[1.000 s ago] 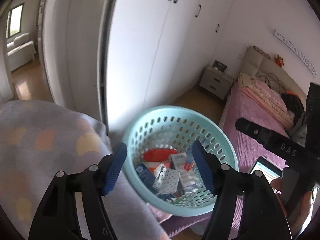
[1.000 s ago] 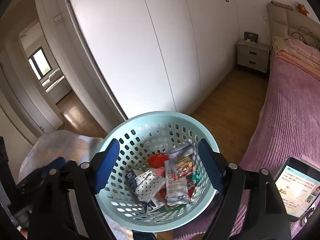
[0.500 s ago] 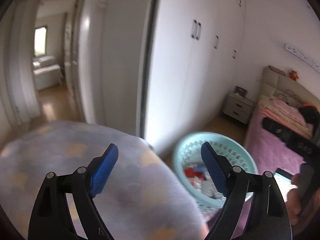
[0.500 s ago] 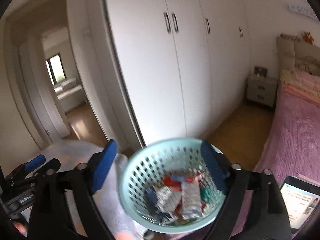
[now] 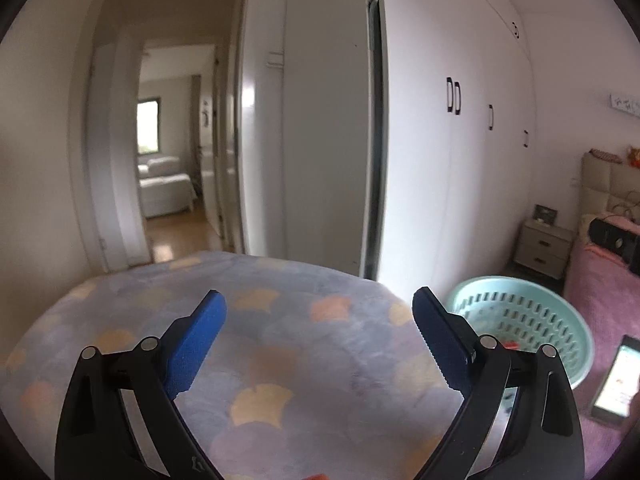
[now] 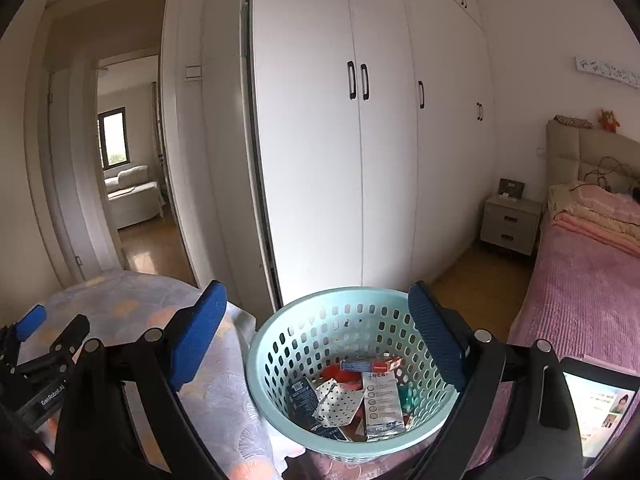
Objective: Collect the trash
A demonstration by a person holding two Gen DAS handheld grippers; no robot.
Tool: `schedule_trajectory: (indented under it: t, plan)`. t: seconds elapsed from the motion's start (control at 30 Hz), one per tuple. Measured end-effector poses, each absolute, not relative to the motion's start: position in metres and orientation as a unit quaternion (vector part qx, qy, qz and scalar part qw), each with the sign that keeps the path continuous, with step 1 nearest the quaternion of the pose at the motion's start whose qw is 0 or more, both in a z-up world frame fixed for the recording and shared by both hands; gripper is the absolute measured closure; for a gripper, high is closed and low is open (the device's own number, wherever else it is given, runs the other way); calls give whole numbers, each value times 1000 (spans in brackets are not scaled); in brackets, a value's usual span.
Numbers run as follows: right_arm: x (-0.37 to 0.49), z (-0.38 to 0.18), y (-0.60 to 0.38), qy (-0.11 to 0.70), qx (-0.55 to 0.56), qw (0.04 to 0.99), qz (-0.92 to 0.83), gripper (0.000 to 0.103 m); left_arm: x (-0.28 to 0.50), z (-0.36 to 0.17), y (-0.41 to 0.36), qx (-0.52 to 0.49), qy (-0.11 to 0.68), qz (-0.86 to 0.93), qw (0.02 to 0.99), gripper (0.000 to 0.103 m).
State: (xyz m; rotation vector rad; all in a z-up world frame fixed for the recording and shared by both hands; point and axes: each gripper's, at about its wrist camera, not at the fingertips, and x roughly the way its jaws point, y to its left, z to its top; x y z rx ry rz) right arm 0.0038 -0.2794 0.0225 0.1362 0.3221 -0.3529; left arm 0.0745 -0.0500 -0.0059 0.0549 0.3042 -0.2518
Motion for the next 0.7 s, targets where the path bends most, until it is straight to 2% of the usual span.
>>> schedule_trajectory:
  t: [0.47,0.7]
  plan:
    - [3,2,-261,174,58,966,-183,15,70,-11,-50,38,160,-125,978,10]
    - [6,-2,-272,194,92,962,-167,15,70,-9,-49,40,161,-120,979,10]
